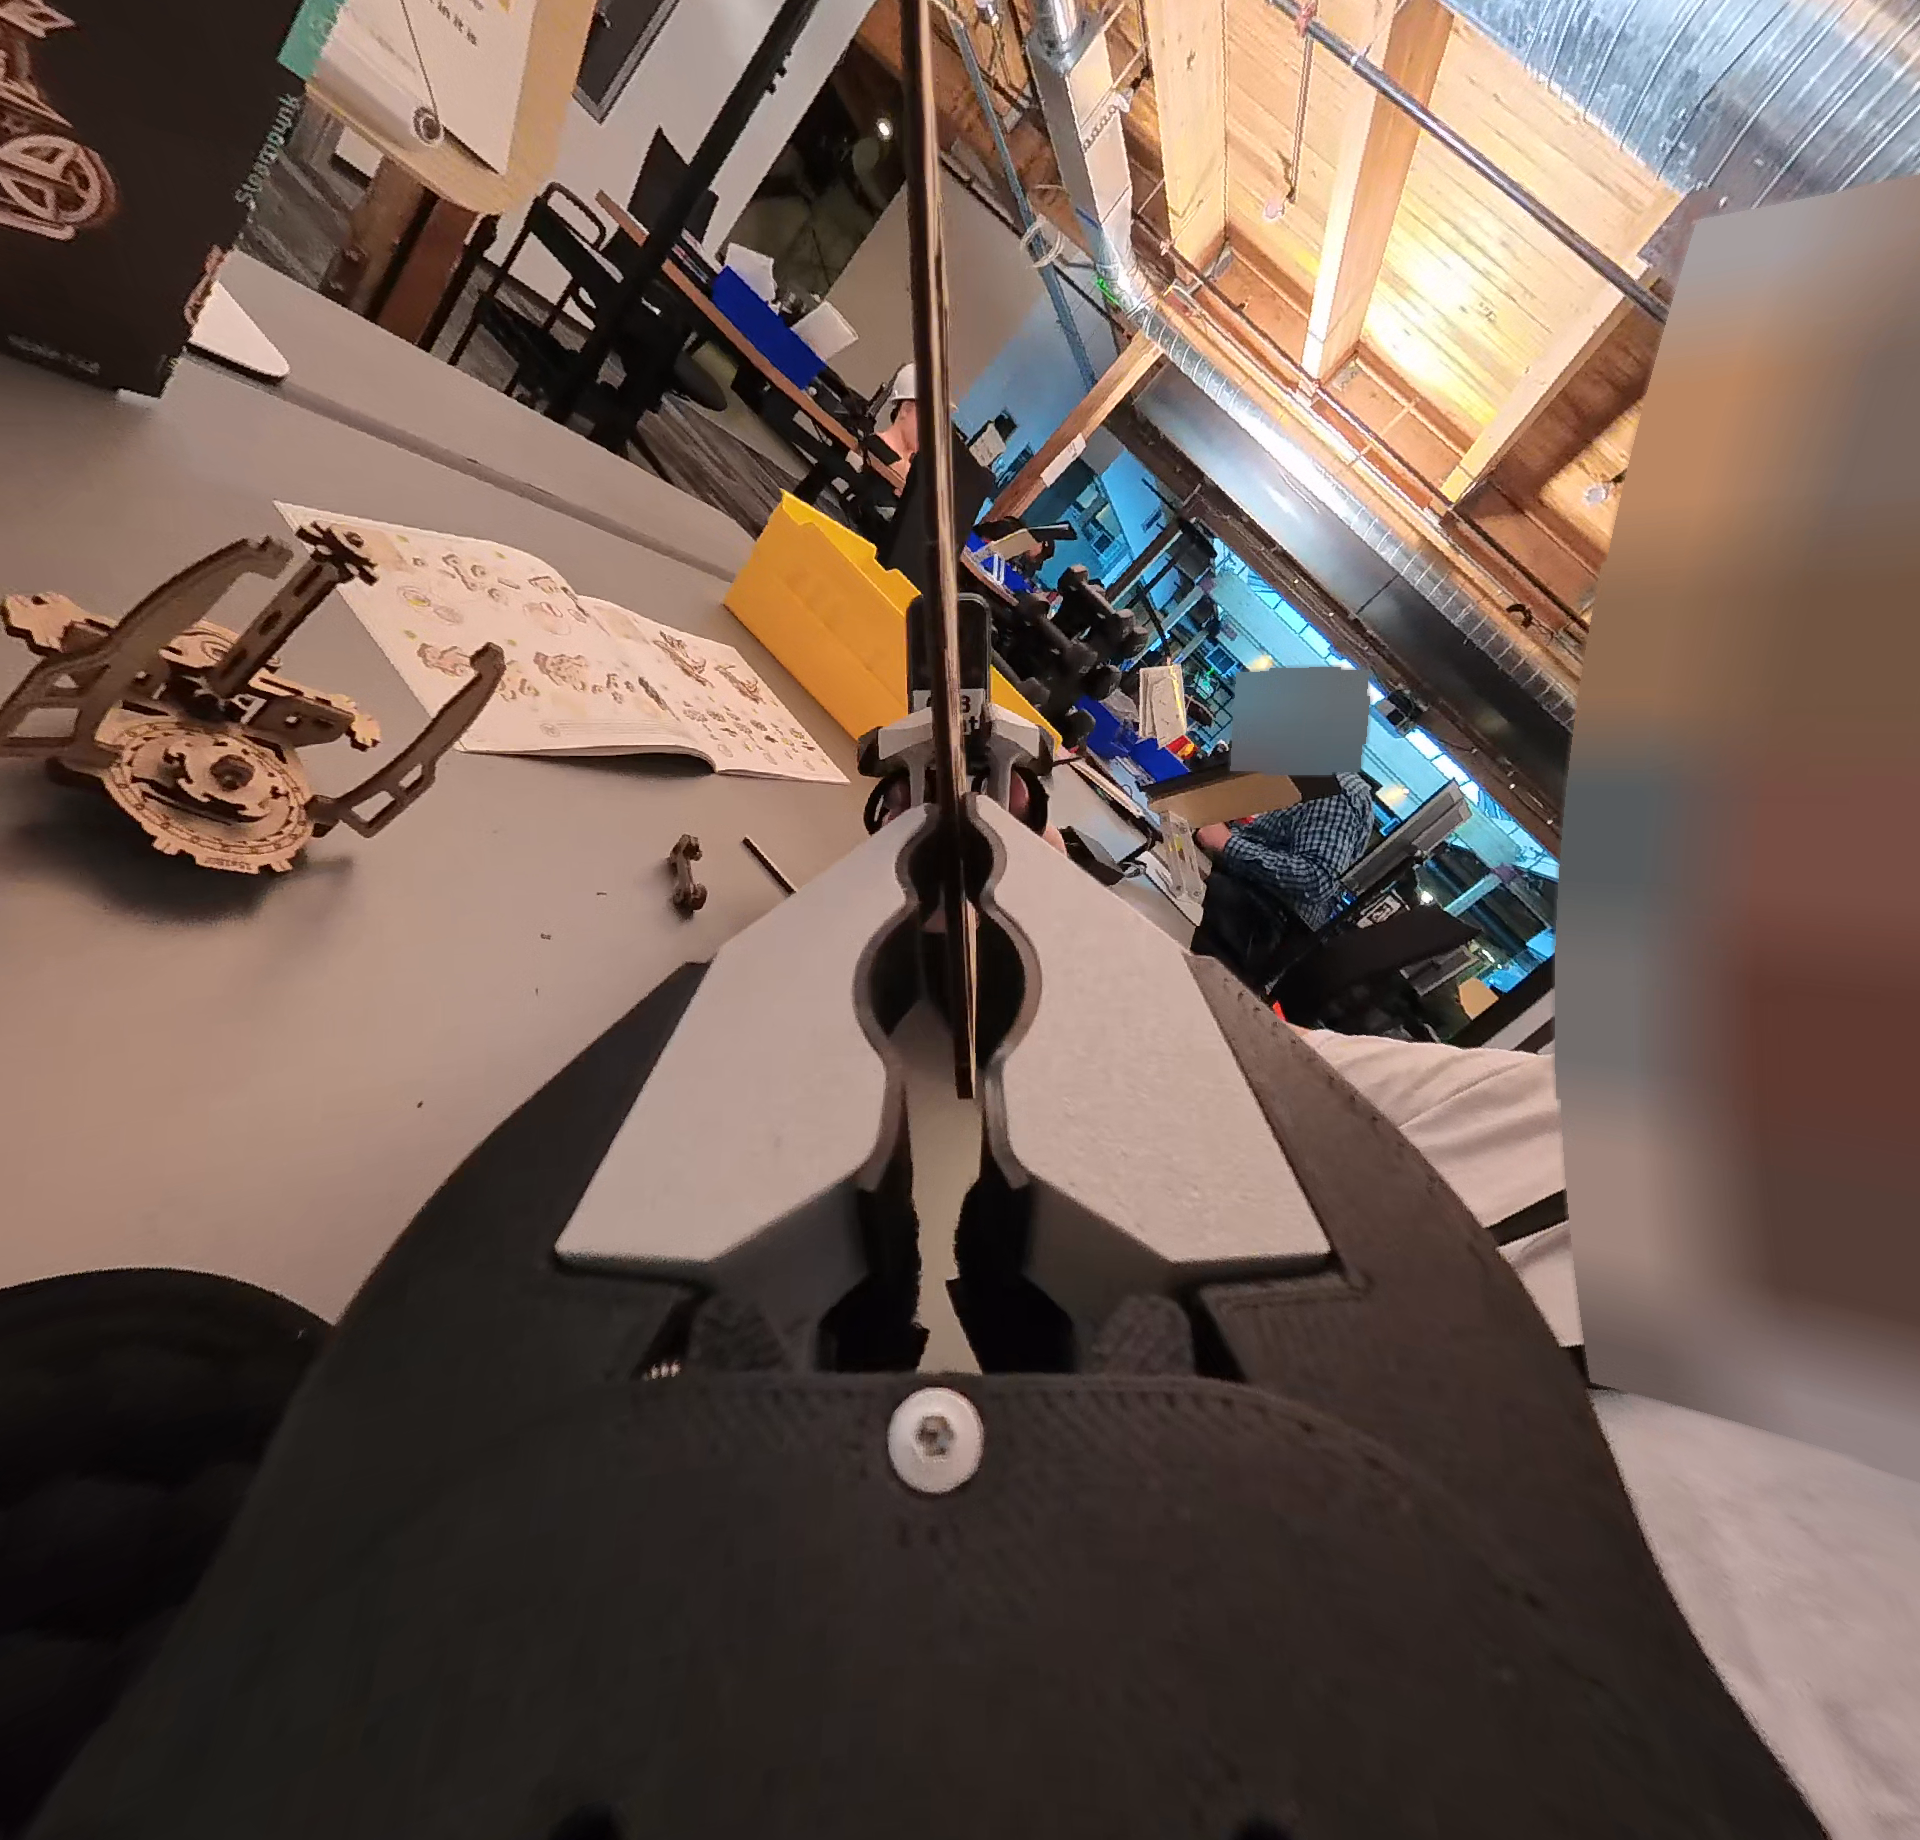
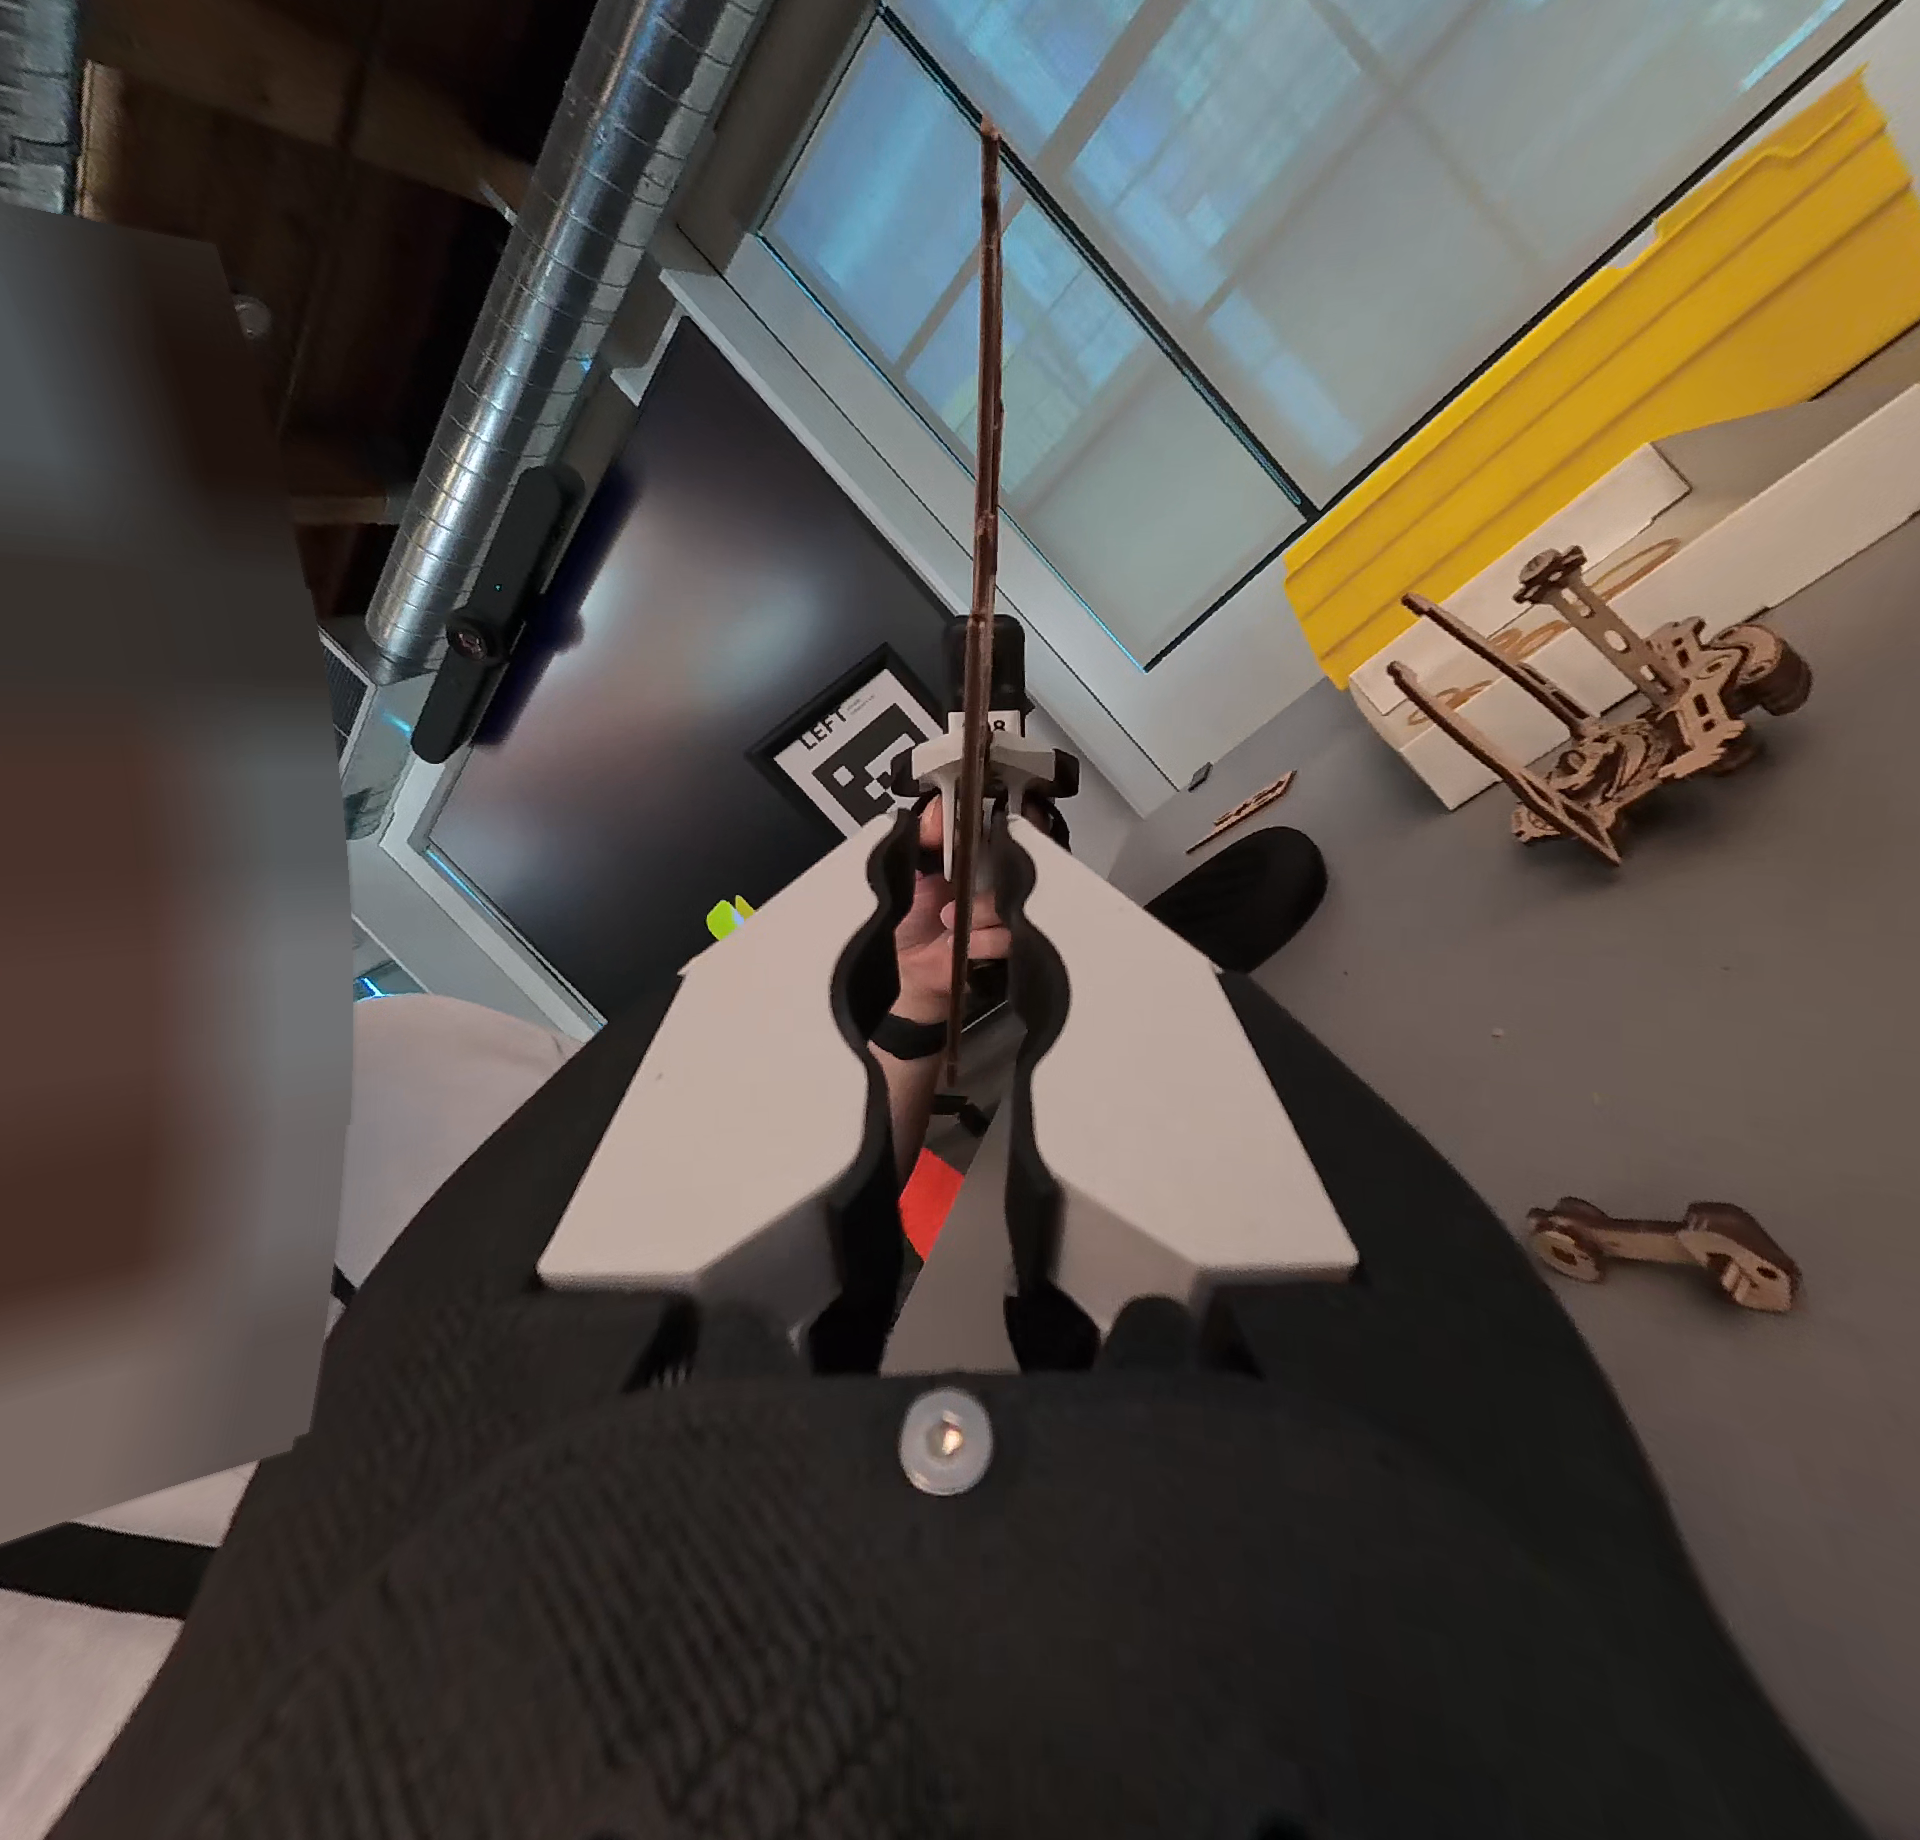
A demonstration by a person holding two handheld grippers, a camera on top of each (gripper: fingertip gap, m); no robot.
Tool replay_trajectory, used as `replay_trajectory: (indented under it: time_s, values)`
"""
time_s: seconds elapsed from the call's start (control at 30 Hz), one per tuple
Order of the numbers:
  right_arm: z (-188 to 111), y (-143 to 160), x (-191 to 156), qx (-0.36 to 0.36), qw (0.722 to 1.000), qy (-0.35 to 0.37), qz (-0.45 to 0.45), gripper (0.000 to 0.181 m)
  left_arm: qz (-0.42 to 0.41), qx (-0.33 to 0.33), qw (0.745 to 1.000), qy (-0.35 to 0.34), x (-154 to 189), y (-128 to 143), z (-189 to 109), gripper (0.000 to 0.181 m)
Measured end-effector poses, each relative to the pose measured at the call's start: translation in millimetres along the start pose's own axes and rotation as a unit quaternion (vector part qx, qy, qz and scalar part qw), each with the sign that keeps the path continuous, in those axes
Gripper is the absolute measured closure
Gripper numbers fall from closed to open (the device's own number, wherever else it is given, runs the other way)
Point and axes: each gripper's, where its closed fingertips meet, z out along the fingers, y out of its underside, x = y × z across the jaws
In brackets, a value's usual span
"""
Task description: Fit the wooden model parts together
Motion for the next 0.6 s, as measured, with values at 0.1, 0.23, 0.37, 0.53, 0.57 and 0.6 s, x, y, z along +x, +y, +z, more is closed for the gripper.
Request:
replay_trajectory:
  time_s: [0.1, 0.23, 0.37, 0.53, 0.57, 0.6]
  values:
    - [2, 3, 0, -0.01, 1.0, 0.002, -0.006, 0.17, 0.001, 0.0, 1.0, -0.001, 0, 0, -1, 0.181]
    - [5, 9, -1, -0.028, 0.999, 0.008, -0.021, 0.17, 0.003, -0.007, 1.0, 0.001, 0, 3, 1, 0.181]
    - [6, 13, -2, -0.039, 0.999, 0.008, -0.026, 0.173, 0.017, -0.019, 1.0, 0.0, 0, 8, 3, 0.181]
    - [8, 18, -14, -0.069, 0.994, 0.004, -0.088, 0.181, 0.063, -0.021, 0.998, 0.021, 12, 10, 2, 0.181]
    - [9, 19, -17, -0.071, 0.992, 0.004, -0.103, 0.181, 0.07, -0.021, 0.997, 0.023, 14, 10, 0, 0.181]
    - [10, 20, -19, -0.072, 0.991, 0.004, -0.11, 0.181, 0.072, -0.021, 0.997, 0.026, 15, 10, -1, 0.181]
